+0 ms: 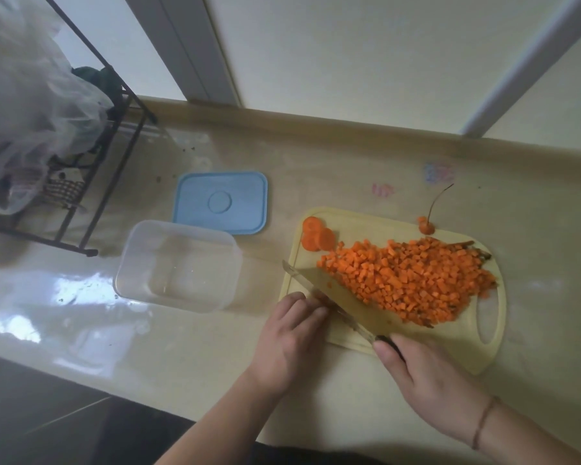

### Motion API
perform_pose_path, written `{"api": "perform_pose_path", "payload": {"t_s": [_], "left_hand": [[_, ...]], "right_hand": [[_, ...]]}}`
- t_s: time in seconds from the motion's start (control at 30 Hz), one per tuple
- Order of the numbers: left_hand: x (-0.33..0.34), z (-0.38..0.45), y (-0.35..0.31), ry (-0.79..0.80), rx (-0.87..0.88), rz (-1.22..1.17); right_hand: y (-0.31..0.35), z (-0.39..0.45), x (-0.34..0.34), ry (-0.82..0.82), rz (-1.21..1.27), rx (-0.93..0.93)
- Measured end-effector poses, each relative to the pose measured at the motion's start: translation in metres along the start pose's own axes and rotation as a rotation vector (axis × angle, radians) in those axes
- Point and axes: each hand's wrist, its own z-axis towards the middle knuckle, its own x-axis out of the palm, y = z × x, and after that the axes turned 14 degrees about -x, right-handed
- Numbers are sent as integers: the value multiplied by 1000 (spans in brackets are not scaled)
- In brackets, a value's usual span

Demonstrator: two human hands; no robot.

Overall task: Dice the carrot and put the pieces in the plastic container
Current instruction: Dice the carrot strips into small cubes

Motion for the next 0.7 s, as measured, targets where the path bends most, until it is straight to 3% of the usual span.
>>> {"api": "perform_pose_path", "payload": {"t_s": [0.27, 0.7], "left_hand": [[-6, -2, -7, -32, -38, -20], [-7, 1, -9, -29, -54, -36]], "right_hand": [[2, -10, -3, -14, 97, 22], [5, -26, -7, -16, 25, 29]]}}
